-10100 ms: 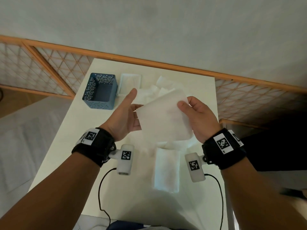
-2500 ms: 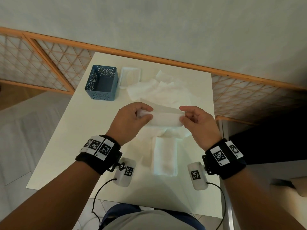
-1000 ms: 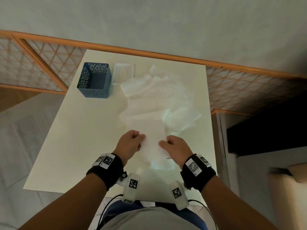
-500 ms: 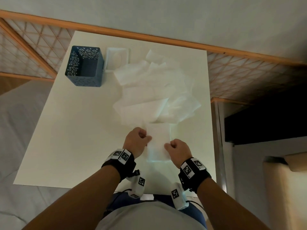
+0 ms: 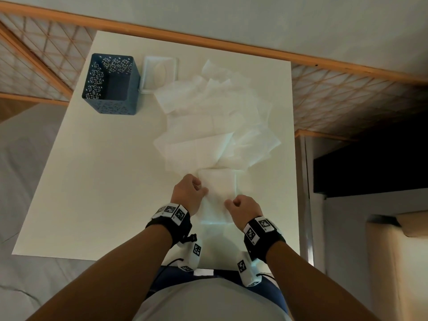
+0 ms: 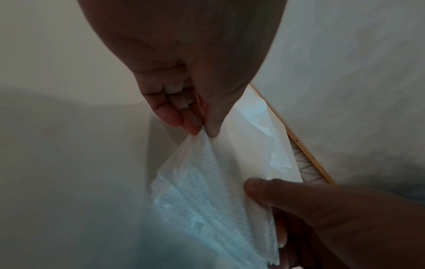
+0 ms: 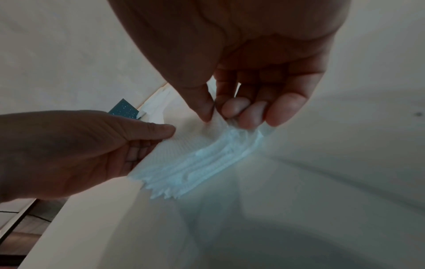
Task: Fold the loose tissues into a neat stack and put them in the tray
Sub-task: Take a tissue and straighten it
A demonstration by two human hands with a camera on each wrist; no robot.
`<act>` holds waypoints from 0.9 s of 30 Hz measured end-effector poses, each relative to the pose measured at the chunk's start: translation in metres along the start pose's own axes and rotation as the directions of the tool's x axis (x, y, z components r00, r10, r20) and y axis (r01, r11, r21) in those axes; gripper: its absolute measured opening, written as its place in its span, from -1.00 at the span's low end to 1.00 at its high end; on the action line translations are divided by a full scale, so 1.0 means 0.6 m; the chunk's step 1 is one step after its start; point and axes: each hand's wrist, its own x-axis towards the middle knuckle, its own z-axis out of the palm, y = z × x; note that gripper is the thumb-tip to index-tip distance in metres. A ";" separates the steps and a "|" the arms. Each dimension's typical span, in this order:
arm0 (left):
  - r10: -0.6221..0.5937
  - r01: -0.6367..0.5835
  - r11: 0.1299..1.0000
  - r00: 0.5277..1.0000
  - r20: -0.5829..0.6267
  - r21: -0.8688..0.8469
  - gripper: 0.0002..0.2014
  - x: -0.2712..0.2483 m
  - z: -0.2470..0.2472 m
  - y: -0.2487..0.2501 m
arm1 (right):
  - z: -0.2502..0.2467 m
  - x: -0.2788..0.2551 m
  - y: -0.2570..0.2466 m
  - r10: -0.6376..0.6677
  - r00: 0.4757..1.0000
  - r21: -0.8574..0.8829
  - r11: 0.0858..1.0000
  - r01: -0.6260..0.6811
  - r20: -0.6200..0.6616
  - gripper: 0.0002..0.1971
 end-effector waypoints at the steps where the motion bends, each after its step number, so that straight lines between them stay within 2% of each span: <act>1: -0.008 0.008 1.000 1.000 0.003 0.000 -0.79 0.001 0.000 0.000 | -0.001 0.001 0.000 0.001 1.000 -0.006 1.000 -0.001 0.004 -0.62; 10: -0.019 0.020 1.000 1.000 0.013 -0.022 -0.79 -0.003 -0.004 0.003 | -0.025 0.004 -0.005 0.020 0.998 -0.022 1.000 -0.019 0.058 -0.58; 14: 0.017 -0.019 0.999 0.998 -0.061 -0.030 -0.79 0.002 -0.025 0.011 | -0.069 0.004 -0.019 -0.025 1.000 -0.007 1.000 0.025 0.017 -0.50; 20: 0.096 -0.092 0.995 0.977 -0.192 0.027 -0.93 0.065 -0.083 0.048 | -0.125 0.042 -0.047 -0.078 0.997 0.084 0.993 0.080 -0.024 -0.60; 23: 0.167 -0.144 0.982 0.963 -0.211 0.121 -0.85 0.115 -0.103 0.070 | -0.150 0.066 -0.079 -0.106 0.993 0.091 0.990 0.110 -0.045 -0.70; 27: 0.211 -0.184 0.948 0.974 -0.080 0.259 -0.61 0.164 -0.106 0.104 | -0.167 0.090 -0.118 -0.127 0.990 0.104 0.986 0.133 -0.057 -0.76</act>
